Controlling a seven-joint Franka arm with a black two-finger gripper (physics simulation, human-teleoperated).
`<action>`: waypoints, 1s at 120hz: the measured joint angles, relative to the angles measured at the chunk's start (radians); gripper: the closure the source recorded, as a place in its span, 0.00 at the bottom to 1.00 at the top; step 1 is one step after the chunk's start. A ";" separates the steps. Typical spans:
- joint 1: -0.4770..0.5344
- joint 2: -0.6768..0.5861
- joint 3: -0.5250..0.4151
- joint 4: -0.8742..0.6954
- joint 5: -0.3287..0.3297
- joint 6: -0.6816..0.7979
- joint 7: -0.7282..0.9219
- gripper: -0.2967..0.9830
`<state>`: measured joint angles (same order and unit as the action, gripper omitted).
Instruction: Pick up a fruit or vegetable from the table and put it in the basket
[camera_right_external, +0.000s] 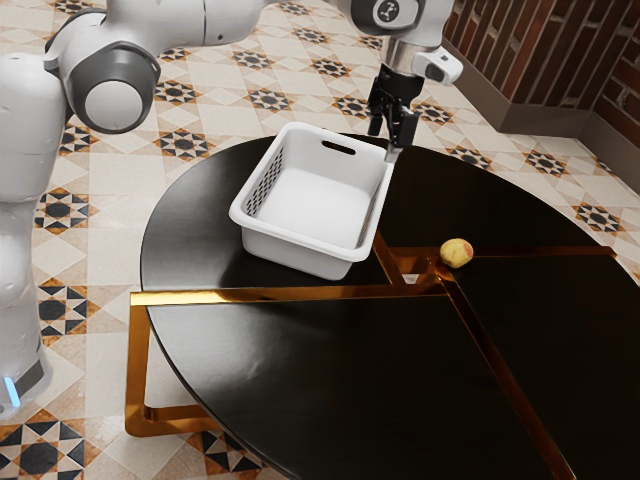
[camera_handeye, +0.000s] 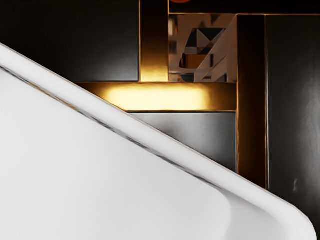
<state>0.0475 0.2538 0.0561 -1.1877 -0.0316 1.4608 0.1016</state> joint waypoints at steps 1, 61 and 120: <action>0.000 0.000 0.000 0.000 0.000 0.000 0.000 0.23; -0.002 0.036 -0.005 0.021 -0.003 0.039 0.007 0.23; -0.006 0.236 -0.023 0.171 -0.018 0.123 -0.005 0.23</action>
<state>0.0414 0.4893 0.0331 -1.0168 -0.0498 1.5834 0.0963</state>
